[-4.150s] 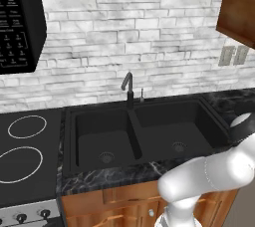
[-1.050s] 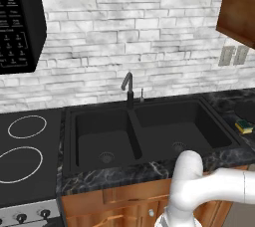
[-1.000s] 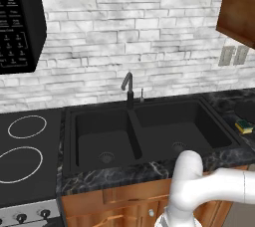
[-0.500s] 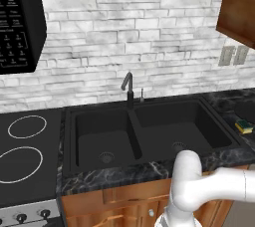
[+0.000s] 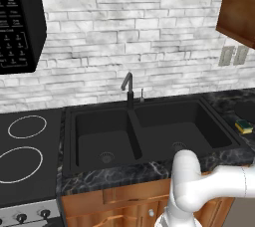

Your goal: Pick the pan and sponge and place them into the sink. Then turn on the water.

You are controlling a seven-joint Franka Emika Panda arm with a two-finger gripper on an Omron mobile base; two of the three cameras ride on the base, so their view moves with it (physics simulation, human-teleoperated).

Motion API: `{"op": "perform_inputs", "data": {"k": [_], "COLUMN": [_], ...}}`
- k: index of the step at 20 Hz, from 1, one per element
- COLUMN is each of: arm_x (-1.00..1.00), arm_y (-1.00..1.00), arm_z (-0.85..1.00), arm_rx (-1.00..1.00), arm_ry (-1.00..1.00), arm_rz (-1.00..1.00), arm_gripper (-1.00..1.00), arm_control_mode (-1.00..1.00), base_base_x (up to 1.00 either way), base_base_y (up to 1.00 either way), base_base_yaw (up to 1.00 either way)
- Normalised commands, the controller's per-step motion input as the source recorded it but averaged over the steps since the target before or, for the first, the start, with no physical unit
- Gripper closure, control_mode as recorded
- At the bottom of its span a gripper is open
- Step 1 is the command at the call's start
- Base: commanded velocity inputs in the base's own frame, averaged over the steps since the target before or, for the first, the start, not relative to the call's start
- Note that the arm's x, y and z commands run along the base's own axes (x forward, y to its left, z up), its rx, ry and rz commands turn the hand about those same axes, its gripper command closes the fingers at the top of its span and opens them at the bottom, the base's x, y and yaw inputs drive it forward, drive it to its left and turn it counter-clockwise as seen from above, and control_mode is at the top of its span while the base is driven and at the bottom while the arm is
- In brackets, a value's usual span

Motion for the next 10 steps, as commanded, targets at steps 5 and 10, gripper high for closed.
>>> {"op": "perform_inputs", "data": {"k": [5,10], "arm_x": [-0.38,-0.37], "arm_y": [0.03,0.07], "arm_z": [-0.54,-0.43], "arm_rx": [0.00,0.00], "arm_ry": [-0.01,-0.03], "arm_rz": [-0.03,-0.07], "arm_gripper": [1.00,1.00], "arm_control_mode": [-1.00,-1.00], "base_base_x": [0.00,0.00], "base_base_y": [0.00,0.00], "base_base_yaw": [0.00,0.00]}}
